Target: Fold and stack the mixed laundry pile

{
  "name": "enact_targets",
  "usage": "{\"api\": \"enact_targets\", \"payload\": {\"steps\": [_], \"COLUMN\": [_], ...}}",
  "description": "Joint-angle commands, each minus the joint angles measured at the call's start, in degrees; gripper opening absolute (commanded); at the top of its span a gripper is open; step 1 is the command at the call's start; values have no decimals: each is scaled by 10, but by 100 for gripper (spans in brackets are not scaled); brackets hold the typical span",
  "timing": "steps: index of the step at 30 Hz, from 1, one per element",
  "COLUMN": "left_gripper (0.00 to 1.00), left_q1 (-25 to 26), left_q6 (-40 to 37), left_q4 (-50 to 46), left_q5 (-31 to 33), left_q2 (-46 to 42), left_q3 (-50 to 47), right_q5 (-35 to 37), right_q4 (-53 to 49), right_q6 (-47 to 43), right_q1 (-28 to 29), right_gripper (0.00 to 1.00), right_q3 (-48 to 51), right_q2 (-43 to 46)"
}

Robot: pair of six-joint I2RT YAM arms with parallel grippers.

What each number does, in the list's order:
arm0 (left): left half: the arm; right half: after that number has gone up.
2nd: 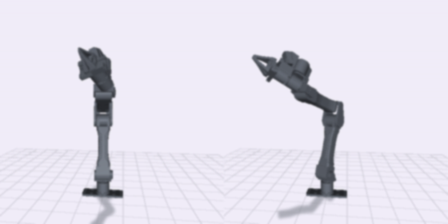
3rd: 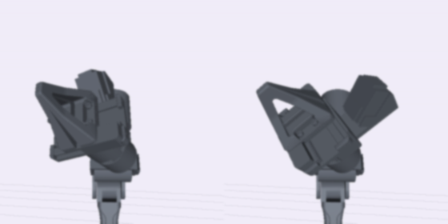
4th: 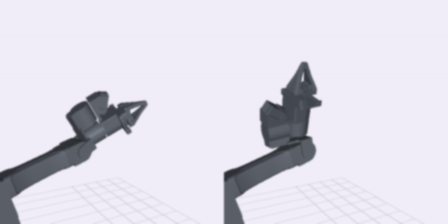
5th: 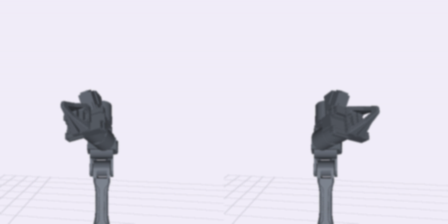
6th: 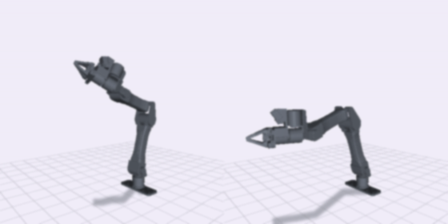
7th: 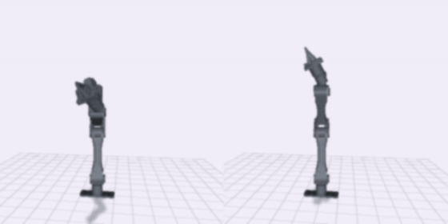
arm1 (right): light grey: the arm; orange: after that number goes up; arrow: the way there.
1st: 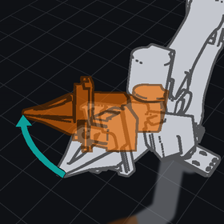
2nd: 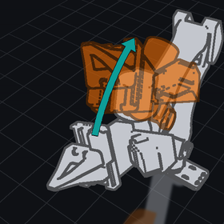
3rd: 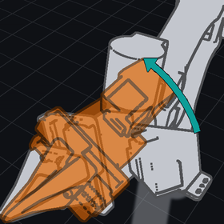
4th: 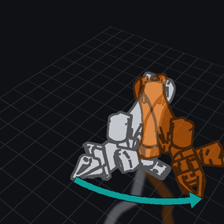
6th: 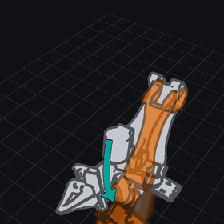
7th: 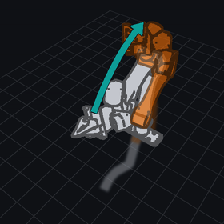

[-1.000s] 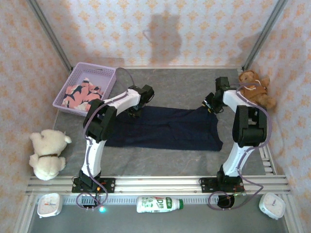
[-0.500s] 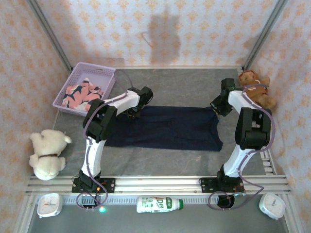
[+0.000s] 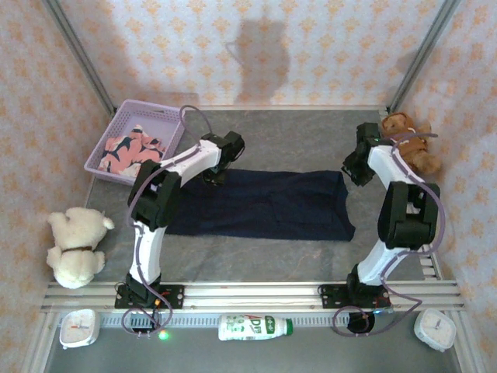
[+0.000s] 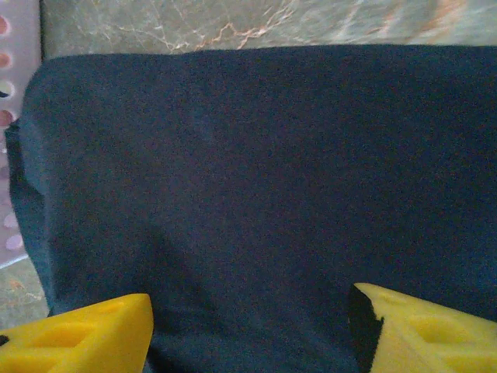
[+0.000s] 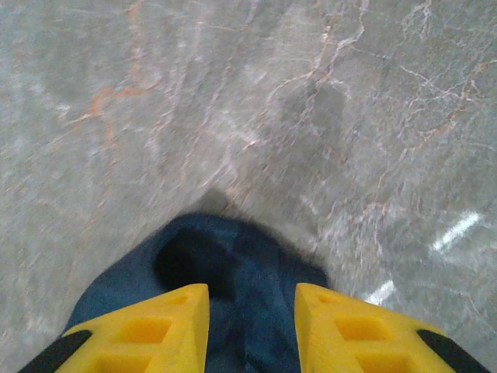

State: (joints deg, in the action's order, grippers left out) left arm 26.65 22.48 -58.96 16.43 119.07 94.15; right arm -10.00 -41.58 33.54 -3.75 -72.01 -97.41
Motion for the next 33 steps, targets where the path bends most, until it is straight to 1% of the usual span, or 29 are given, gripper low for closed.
{"api": "enact_targets", "payload": {"steps": [1,4,7,9,11,15,18,20,25,29,33], "left_gripper": [67,67,67,66,66,67,66,65,61,59,55], "left_q1": [27,56,99,132,163,212,236,249,262,266,273], "left_q6": [2,28,40,39,34,33,48,62,114,138,155], "left_q4": [-19,10,60,85,99,114,132,135,143,168,173], "left_q5": [-54,-133,-207,-236,-250,-255,-257,-247,-204,-203,-189], "left_q2": [-57,-71,-83,-84,-74,-56,-39,-24,6,24,43], "left_q3": [13,-2,-23,-28,-25,-17,-16,-10,-18,-25,-4], "right_q5": [-5,-36,-61,-69,-77,-69,-53,-50,-52,-57,-61], "right_q4": [-44,-45,-49,-51,-46,-36,-23,-18,-2,3,11], "right_q6": [-17,-13,-11,-12,-13,-21,-27,-29,-27,-29,-31], "right_q1": [34,65,87,92,92,92,91,90,88,88,88], "right_gripper": [34,34,35,35,35,34,34,33,33,33,33], "right_q3": [32,78,121,146,169,194,197,190,178,183,197], "right_q2": [46,77,96,103,108,106,92,77,63,74,81]}}
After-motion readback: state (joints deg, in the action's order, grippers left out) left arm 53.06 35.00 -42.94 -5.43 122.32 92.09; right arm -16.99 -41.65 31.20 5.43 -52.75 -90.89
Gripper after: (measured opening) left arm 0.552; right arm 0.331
